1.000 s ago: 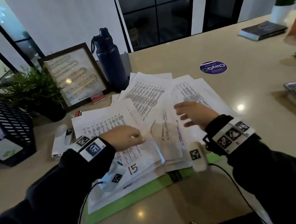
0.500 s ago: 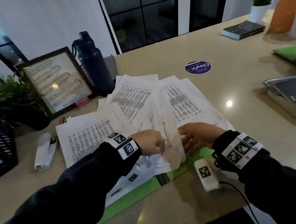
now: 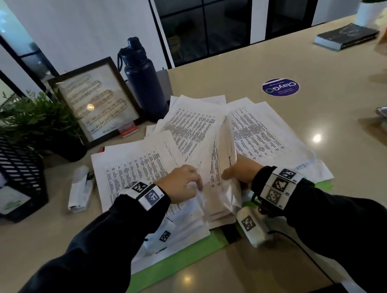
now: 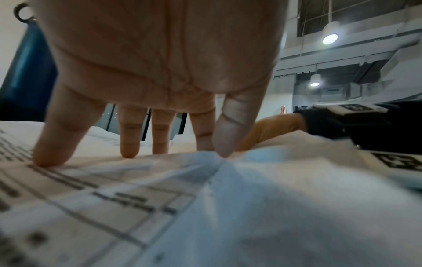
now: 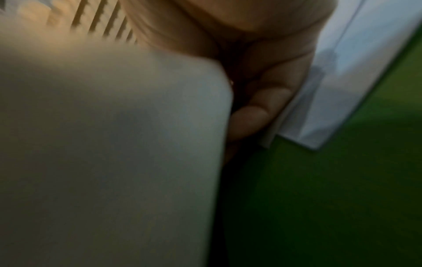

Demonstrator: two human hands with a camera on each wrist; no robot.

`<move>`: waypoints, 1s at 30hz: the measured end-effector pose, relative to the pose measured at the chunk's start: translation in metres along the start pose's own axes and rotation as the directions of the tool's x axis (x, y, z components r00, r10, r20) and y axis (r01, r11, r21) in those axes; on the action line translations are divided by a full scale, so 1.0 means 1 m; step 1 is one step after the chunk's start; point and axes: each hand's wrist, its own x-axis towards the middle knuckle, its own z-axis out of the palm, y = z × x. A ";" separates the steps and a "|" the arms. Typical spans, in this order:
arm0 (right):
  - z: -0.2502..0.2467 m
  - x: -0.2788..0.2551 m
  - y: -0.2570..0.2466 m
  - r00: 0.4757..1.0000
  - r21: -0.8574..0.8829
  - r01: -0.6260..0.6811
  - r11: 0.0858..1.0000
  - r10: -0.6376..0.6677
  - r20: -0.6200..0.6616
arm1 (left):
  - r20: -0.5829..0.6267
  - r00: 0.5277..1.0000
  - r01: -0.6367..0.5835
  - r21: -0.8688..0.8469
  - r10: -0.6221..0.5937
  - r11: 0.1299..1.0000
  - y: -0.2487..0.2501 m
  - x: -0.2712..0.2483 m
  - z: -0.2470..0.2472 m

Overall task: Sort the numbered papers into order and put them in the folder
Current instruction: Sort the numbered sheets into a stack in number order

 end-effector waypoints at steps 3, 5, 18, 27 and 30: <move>0.003 0.003 0.000 0.999 -0.066 0.020 0.998 -0.023 -0.041 | 0.016 1.000 0.020 0.031 -0.021 0.999 -0.001 0.003 0.003; 0.002 0.003 0.001 0.997 -0.098 0.023 0.995 -0.031 -0.073 | -0.006 1.000 0.023 0.005 -0.023 1.000 -0.004 0.004 0.004; -0.086 0.007 0.030 0.939 -0.185 -0.008 0.983 -0.056 -0.340 | -0.195 0.978 0.015 -0.307 -0.079 0.952 -0.030 -0.020 -0.008; -0.105 0.007 0.044 0.978 -0.144 -0.071 0.987 0.041 -0.205 | -0.047 0.998 0.041 0.047 -0.039 0.998 -0.009 -0.001 -0.001; -0.105 0.002 0.040 0.960 -0.114 -0.057 0.992 0.023 -0.278 | -0.037 0.997 0.070 0.178 -0.064 0.982 -0.005 0.009 0.002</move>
